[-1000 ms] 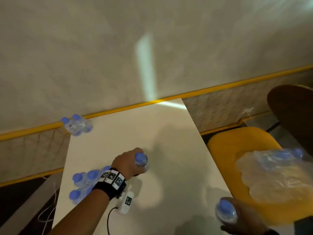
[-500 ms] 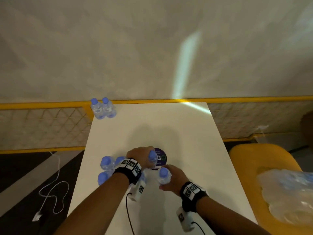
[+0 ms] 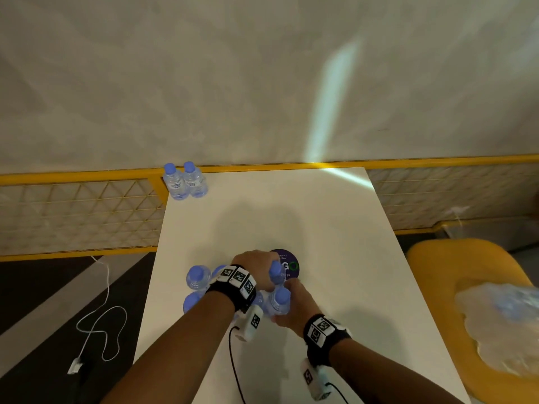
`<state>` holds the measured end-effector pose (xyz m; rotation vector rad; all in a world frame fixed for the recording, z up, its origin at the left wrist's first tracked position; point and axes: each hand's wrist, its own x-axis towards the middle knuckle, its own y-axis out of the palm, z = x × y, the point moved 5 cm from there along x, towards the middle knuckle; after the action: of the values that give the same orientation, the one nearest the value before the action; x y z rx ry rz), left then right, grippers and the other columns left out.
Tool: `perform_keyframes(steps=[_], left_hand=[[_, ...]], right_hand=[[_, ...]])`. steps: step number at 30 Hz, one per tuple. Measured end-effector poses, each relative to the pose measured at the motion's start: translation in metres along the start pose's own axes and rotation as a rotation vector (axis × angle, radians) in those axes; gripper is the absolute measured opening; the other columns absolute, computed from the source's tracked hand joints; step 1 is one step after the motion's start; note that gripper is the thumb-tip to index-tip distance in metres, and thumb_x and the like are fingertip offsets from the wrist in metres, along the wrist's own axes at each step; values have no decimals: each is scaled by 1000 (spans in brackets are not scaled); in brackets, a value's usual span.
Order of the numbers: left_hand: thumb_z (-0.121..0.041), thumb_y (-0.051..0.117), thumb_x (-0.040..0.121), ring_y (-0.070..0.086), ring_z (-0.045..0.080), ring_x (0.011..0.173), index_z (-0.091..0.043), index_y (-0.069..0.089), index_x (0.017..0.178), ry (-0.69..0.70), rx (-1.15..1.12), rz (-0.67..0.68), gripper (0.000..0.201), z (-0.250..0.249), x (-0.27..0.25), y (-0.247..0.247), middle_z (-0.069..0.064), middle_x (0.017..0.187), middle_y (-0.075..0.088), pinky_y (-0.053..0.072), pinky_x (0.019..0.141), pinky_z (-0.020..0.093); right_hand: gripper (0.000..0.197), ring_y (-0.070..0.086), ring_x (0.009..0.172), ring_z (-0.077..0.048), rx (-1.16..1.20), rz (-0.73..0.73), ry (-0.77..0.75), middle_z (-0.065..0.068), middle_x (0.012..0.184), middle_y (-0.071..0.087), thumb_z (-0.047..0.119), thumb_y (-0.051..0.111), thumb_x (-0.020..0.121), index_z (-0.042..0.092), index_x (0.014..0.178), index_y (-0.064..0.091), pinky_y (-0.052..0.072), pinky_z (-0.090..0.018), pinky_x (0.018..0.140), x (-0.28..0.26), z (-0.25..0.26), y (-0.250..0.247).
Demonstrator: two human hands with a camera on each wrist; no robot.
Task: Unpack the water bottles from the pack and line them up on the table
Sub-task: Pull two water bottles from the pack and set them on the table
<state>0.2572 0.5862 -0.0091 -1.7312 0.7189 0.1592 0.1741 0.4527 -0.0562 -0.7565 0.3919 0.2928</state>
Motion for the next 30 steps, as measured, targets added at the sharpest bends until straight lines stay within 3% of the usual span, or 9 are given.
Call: perform_keyframes(steps=[3,10,14,16,18,21,24,27,30], left_hand=[[-37,77,63,66,26,81,-36,55,106,18,40,29,49,-4,-1,-2,-5,92,68,55,72,34],[-35,78,63,66,25,82,-37,55,106,0,84,41,49,-8,-6,-4,-7,95,69,55,73,34],[-31,77,68,65,25,111,-45,37,145,-3,47,67,88,-1,-12,-11,-5,132,64,55,87,37],[-36,78,68,60,24,124,-44,22,156,-1,-5,49,104,-1,-21,-24,-4,145,54,54,98,40],[-47,73,69,56,20,130,-43,22,157,2,-24,13,102,-7,-31,-40,-6,152,47,52,102,40],[-57,62,71,58,15,125,-38,45,148,57,-11,-119,81,-40,-44,-64,-12,147,51,53,98,36],[-37,71,81,62,7,111,-36,61,131,196,-125,-218,51,-105,-46,-73,-18,127,60,53,91,27],[-31,74,86,59,-6,103,-35,65,119,353,-216,-129,34,-194,-29,-56,-23,113,63,45,87,10],[-42,66,82,62,-2,96,-33,68,113,498,-240,40,32,-290,0,-13,-19,104,67,54,87,23]], right_hand=[[75,56,76,0,27,6,20,13,96,58,40,88,52,29,108,38,39,-12,58,-1,-6,-1],[91,58,97,-12,-21,56,-21,6,116,54,41,92,49,24,120,37,46,-22,80,3,-10,0],[120,49,121,-18,-110,144,-22,0,136,42,44,93,49,16,144,25,42,-30,104,-1,-21,-9],[110,52,119,-19,-91,180,17,-1,134,46,39,92,55,18,143,29,43,-29,102,-13,-34,-25],[90,58,110,-15,-60,211,37,2,127,54,40,89,60,24,134,41,49,-30,95,-32,-54,-48],[61,62,97,-6,9,183,68,11,111,61,47,85,65,30,116,55,55,-29,86,-74,-101,-99],[49,62,92,1,106,73,179,15,105,64,49,81,68,33,109,59,51,-15,74,-130,-168,-159],[36,64,90,-2,220,-42,342,12,104,65,42,81,74,30,100,59,49,-13,70,-187,-245,-215],[26,63,85,-8,274,-221,500,7,95,66,31,77,78,27,97,61,55,-31,78,-232,-321,-261]])
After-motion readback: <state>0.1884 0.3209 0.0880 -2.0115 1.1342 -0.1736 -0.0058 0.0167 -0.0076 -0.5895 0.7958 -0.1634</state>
